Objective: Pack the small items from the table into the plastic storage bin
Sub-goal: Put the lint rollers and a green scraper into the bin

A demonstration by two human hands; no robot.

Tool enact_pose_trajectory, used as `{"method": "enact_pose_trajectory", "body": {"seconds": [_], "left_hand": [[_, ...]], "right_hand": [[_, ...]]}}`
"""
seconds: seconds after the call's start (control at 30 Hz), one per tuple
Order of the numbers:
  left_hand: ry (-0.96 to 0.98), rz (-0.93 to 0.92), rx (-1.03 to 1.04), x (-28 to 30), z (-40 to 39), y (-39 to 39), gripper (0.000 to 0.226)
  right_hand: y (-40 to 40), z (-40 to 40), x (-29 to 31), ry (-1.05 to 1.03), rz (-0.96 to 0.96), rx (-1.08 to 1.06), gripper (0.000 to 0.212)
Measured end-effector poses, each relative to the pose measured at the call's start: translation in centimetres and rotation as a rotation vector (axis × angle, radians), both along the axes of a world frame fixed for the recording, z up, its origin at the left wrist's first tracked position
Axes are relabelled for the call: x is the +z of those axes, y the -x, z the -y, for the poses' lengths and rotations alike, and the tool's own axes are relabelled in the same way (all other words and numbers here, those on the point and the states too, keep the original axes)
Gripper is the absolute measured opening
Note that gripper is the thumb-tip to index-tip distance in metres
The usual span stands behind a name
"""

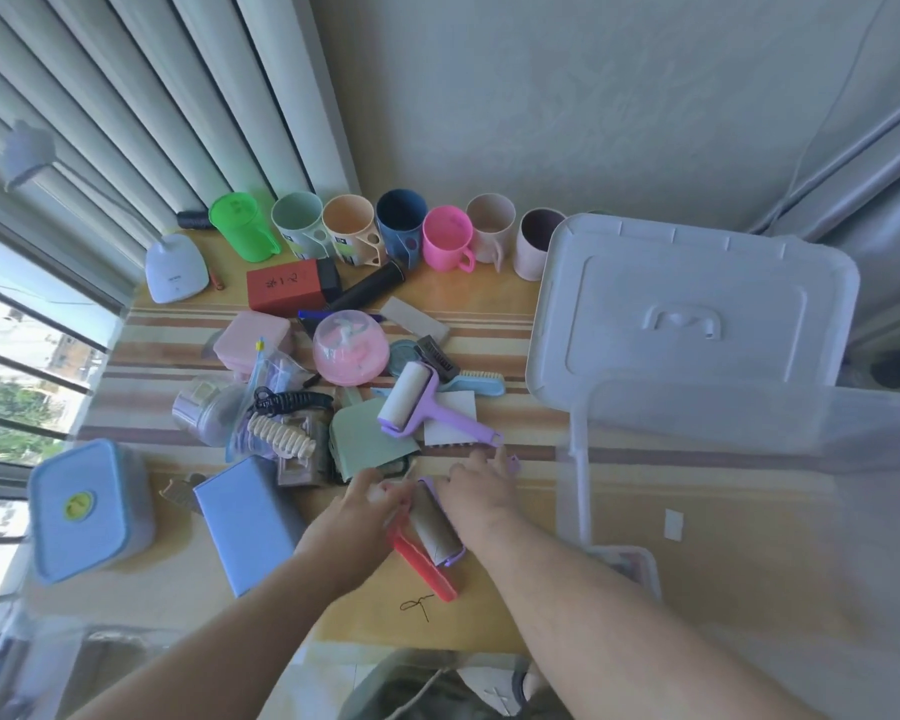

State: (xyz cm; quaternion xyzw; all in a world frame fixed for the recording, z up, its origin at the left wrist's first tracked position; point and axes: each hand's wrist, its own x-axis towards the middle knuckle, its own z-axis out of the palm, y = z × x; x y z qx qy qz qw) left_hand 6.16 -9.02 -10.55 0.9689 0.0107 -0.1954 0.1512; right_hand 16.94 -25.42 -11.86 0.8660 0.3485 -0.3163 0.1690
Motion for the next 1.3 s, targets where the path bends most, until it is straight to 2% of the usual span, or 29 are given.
{"method": "enact_pose_trajectory", "body": {"seconds": [0.1,0.17,0.27,0.37,0.47,0.57,0.67,0.77,0.87,0.97,1.07,1.17,1.3], "left_hand": [[-0.138,-0.178,-0.044,-2.0,-0.3,2.1,0.115],[-0.263,-0.195,-0.088,-2.4,0.0,3.0,0.129],[-0.324,-0.175,-0.071,-3.0,0.3,3.7,0.127],[-0.353,-0.204,-0.069,-3.0,0.3,4.4,0.12],[-0.324,-0.234,-0.033,-2.2,0.4,4.4,0.107],[-0.208,-0.275,0.066,0.4,0.7,1.9,0.089],[-0.046,-0.128,0.148,4.8,1.2,-2.2,0.081],[0.076,0.112,0.159,9.6,1.8,-6.0,0.083],[0.113,0.326,0.168,14.4,2.9,-9.2,0.089],[0.158,0.385,0.202,17.9,6.0,-11.4,0.088],[0.23,0.376,0.18,18.9,11.1,-12.5,0.086],[0.272,0.324,0.159,17.9,15.9,-12.7,0.085],[0.28,0.298,0.137,16.6,20.3,-12.0,0.09]], "right_hand": [[-0.1,-0.3,-0.1,0.009,0.02,0.04,0.04],[-0.1,-0.3,-0.4,0.039,-0.002,0.047,0.035],[0.0,-0.6,0.2,0.048,-0.002,0.057,0.032],[-0.7,-1.5,2.7,-0.006,-0.003,-0.046,0.037],[-2.0,-1.9,6.1,-0.204,-0.012,-0.134,0.032],[-3.0,-1.1,10.4,-0.503,0.153,-0.075,0.022],[-4.2,2.1,15.1,-0.732,0.285,-0.108,0.017],[-6.1,8.0,19.6,-0.819,0.412,-0.216,0.015],[-8.0,15.8,21.8,-0.821,0.494,-0.326,0.01],[-8.0,23.6,21.0,-0.755,0.499,-0.44,0.016],[-6.3,28.9,17.6,-0.652,0.413,-0.511,0.022],[-5.1,29.9,13.4,-0.564,0.267,-0.506,0.024],[-4.6,26.9,8.1,-0.483,0.115,-0.533,0.03]]}}
